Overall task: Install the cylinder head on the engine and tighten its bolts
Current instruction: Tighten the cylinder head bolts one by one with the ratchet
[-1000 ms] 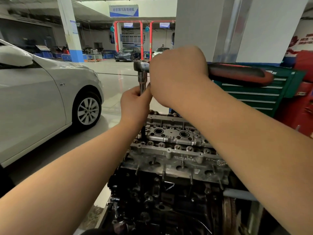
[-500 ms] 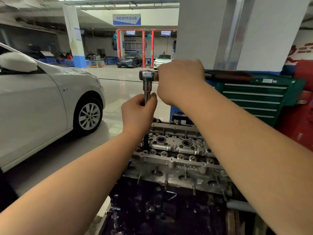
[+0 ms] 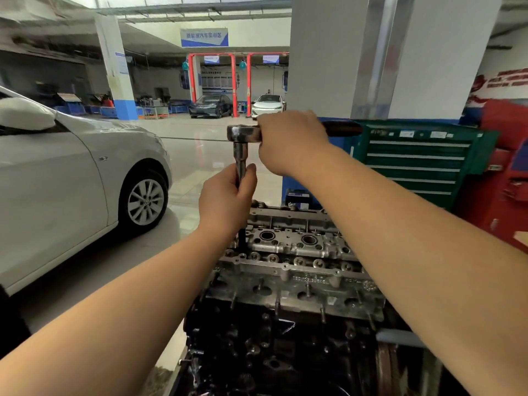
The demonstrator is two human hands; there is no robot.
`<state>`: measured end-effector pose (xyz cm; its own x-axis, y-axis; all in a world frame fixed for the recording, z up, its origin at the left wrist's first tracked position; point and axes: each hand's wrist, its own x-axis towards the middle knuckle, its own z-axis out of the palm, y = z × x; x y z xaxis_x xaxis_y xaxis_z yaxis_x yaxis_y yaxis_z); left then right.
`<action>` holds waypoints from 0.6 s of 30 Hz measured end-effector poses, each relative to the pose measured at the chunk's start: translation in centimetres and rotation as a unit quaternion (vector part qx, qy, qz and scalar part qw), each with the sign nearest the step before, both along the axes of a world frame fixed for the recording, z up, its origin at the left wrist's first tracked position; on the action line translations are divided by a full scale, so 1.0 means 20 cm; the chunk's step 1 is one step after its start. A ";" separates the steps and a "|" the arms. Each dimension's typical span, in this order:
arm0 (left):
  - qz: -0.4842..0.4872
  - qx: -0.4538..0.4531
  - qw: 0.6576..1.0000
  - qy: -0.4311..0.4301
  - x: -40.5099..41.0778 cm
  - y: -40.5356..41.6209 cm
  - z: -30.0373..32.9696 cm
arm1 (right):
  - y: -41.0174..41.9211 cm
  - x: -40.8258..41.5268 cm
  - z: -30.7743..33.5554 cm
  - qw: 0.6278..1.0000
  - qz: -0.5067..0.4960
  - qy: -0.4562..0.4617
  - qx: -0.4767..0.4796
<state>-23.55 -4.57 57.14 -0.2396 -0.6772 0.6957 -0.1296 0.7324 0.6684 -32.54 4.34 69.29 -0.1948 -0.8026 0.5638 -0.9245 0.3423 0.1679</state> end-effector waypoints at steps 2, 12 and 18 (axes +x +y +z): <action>0.010 -0.029 0.999 -0.009 0.02 -0.02 0.00 | 0.06 0.07 0.02 0.992 -0.075 0.097 0.005; -0.031 0.158 0.972 0.169 -0.06 0.15 0.11 | -0.05 -0.04 0.01 0.996 0.090 -0.020 -0.015; -0.077 0.196 0.965 0.159 -0.11 0.12 0.13 | -0.05 -0.07 -0.01 0.985 0.108 -0.135 0.001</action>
<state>-25.72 -2.13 59.64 -0.1749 -0.8766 0.4484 0.2165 0.4100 0.8860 -33.89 3.35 69.13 -0.1609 -0.8425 0.5141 -0.9869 0.1317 -0.0931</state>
